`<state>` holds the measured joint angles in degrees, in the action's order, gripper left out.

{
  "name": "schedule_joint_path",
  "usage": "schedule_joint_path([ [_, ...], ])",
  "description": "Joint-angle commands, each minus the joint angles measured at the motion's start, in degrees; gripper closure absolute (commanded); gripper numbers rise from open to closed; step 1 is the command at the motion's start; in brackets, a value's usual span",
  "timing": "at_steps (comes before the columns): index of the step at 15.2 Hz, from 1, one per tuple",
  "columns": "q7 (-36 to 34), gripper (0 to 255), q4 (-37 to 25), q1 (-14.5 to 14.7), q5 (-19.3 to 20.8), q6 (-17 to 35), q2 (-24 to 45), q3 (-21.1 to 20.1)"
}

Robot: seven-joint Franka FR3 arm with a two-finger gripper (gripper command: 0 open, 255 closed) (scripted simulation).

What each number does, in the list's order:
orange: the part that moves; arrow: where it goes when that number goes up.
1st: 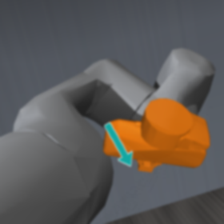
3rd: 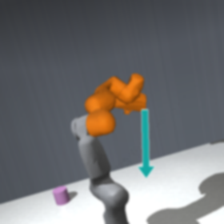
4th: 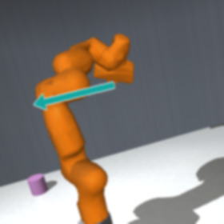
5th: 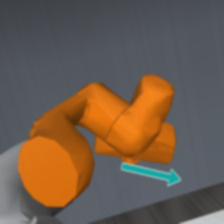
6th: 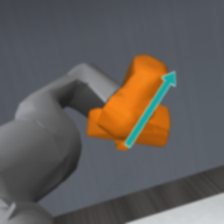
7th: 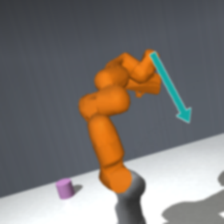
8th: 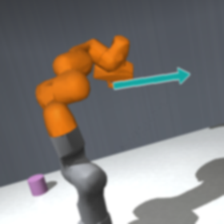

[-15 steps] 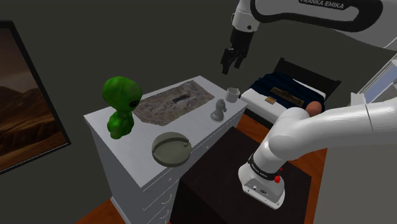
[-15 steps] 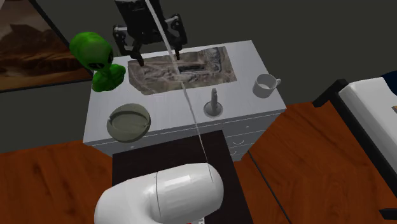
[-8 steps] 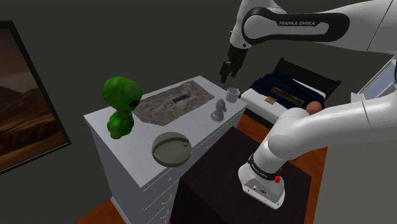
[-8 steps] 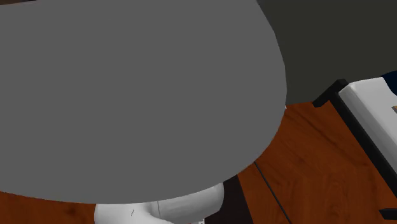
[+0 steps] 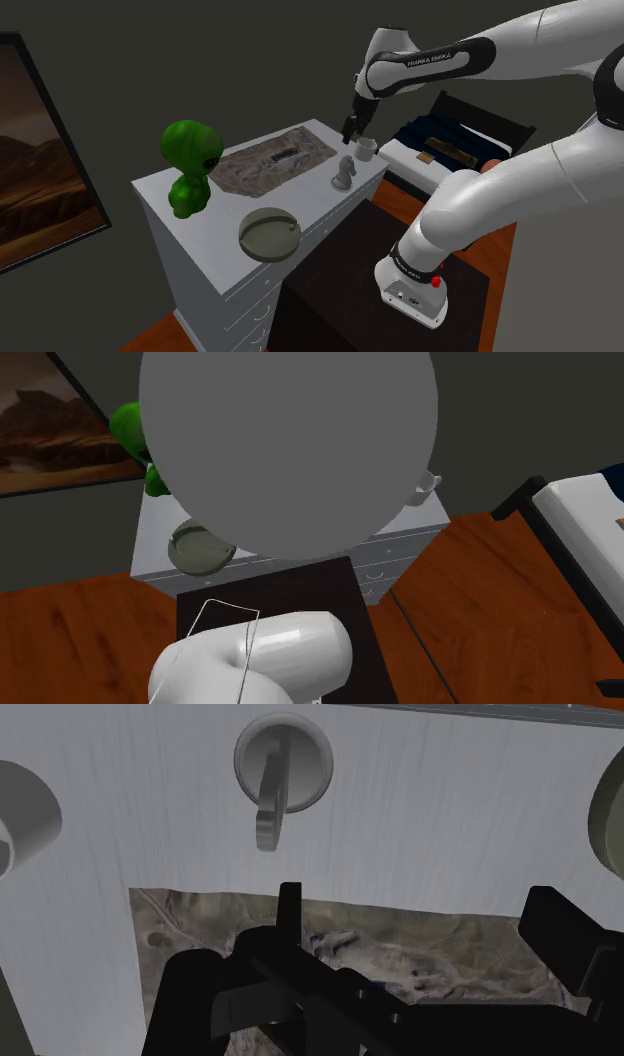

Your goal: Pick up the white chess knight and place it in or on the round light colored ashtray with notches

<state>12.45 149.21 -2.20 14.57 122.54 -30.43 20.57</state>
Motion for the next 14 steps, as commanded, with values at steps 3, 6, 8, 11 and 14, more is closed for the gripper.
schedule_joint_path([
  [3, 5.0, 0, -0.3, 0.5, -0.6, 8.6, 8.0, 4.9],
  [6, 9.8, 0, -1.5, 1.6, -3.1, 14.7, 14.9, 8.7],
  [8, 13.8, 0, -2.7, 2.7, -6.2, 18.6, 20.0, 11.1],
  [11, 16.9, 0, -3.0, 3.4, -9.4, 22.0, 24.1, 12.3],
  [14, 18.5, 0, -2.6, 3.8, -11.5, 24.7, 26.7, 12.6],
])
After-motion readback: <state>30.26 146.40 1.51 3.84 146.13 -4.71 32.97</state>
